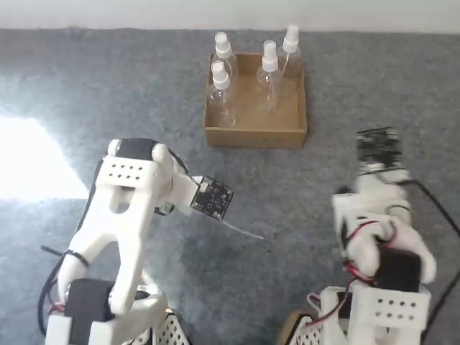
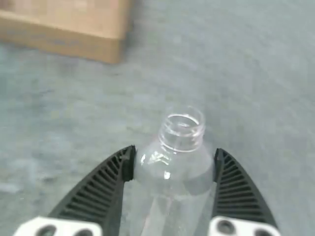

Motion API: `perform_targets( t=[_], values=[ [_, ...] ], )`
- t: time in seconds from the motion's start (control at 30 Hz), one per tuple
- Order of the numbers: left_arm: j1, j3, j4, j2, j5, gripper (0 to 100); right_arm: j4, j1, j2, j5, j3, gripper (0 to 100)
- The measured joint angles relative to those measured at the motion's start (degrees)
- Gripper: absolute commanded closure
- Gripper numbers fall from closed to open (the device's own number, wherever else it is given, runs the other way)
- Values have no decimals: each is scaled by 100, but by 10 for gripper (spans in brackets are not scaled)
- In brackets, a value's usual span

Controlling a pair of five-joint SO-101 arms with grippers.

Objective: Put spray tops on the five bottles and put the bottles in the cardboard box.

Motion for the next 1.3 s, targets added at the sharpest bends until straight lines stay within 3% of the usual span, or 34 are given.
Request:
perform_targets(
  t=[0.2, 0.33, 0.6, 0.97, 1.13, 1.3],
  values=[
    [-352, 519, -941, 0, -9, 791, -492, -1495, 0, -299, 0, 823],
    [-563, 527, -1020, 0, -9, 783, -1029, -1793, 0, -870, 70, 824],
    [-738, 527, -1046, 0, 114, 783, -2251, -2321, 0, -1002, 1354, 825],
    [-738, -475, -668, 0, 2435, 783, -3042, -2409, 0, -1002, 2207, 825],
    [-624, -1160, 97, 0, 4079, 783, -3051, -2409, 0, -1002, 2444, 825],
    [-563, -1222, 193, 0, 6004, 783, -3068, -2409, 0, -1002, 2514, 825]
  ],
)
